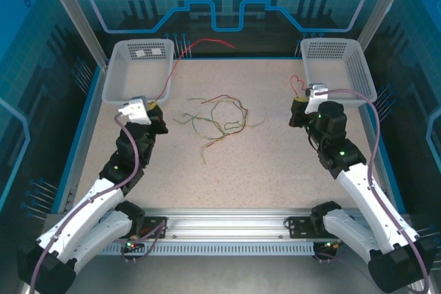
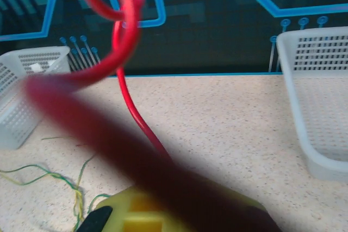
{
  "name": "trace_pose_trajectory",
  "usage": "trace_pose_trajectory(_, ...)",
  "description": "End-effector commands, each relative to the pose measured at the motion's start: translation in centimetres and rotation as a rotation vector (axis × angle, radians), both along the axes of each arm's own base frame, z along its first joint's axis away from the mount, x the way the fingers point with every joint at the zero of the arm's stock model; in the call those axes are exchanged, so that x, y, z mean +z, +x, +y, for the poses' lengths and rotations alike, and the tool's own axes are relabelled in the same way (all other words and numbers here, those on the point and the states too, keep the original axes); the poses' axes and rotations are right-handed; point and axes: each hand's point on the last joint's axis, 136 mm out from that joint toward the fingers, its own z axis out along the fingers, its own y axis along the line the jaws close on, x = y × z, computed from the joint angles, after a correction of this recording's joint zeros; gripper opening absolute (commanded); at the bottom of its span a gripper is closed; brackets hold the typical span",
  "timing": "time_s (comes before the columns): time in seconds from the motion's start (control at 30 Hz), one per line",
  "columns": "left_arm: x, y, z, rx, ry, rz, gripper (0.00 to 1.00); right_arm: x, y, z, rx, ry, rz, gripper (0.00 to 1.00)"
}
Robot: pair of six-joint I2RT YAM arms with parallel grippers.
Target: Untangle the cables
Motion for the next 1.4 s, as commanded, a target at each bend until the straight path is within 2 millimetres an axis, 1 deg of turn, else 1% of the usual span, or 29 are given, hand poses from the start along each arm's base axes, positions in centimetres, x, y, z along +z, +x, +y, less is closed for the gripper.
trace_pose_trajectory(0.0,0.2,-0.3,0.7,0.012,0.02,-0.012,0.0,0.3,-0.5,-0.6,-0.007,0.041,0.0,0.0)
trace_pose_trajectory(0.07,0.7,-0.4,0.2,-0.017,0.02,-0.023,0.0,0.4,-0.7,-0.2,0.018,0.057,-0.008,0.0)
trace_pose_trajectory(0.17,1.2,-0.3,0.4,-0.016,0.023,-0.013,0.0,0.8,-0.8,0.8,0.077,0.085,-0.032,0.0)
trace_pose_trajectory(0.27,0.7,0.7,1.1,0.011,0.028,0.063,0.0,1.3,-1.0,2.5,0.162,0.128,-0.072,0.0)
trace_pose_trajectory(0.33,0.4,1.4,2.1,0.051,0.031,0.116,0.0,1.6,-1.2,3.6,0.2,0.127,-0.089,0.0)
trace_pose_trajectory(0.4,0.0,2.4,3.4,0.093,0.028,0.173,0.0,1.6,-1.1,4.2,0.207,0.111,-0.092,0.0)
trace_pose_trajectory(0.43,-0.4,2.8,4.3,0.123,0.02,0.207,0.0,1.5,-1.1,4.5,0.211,0.104,-0.09,0.0)
trace_pose_trajectory(0.5,-1.2,3.8,6.6,0.203,-0.029,0.282,0.0,1.4,-1.1,5.1,0.225,0.097,-0.085,0.0)
trace_pose_trajectory(0.57,-1.9,4.7,8.0,0.232,-0.051,0.318,0.0,1.2,-1.1,5.4,0.23,0.095,-0.078,0.0)
trace_pose_trajectory(0.67,-2.4,5.9,10.4,0.312,-0.051,0.364,0.0,0.9,-1.2,5.5,0.23,0.09,-0.072,0.0)
trace_pose_trajectory(0.87,-3.2,8.0,15.3,0.482,-0.04,0.427,0.0,1.0,-1.5,5.4,0.231,0.079,-0.076,0.0)
trace_pose_trajectory(0.97,-4.1,8.8,17.6,0.548,-0.063,0.452,0.0,1.2,-1.8,5.2,0.228,0.075,-0.081,0.0)
trace_pose_trajectory(1.07,-5.0,9.7,19.3,0.593,-0.063,0.458,0.0,1.4,-2.1,5.0,0.222,0.073,-0.088,0.0)
trace_pose_trajectory(1.27,-6.7,11.5,22.0,0.655,-0.054,0.481,0.0,1.5,-2.4,4.7,0.218,0.058,-0.097,0.0)
trace_pose_trajectory(1.37,-7.6,12.0,23.5,0.71,-0.043,0.51,0.0,1.6,-2.4,4.8,0.221,0.053,-0.094,0.0)
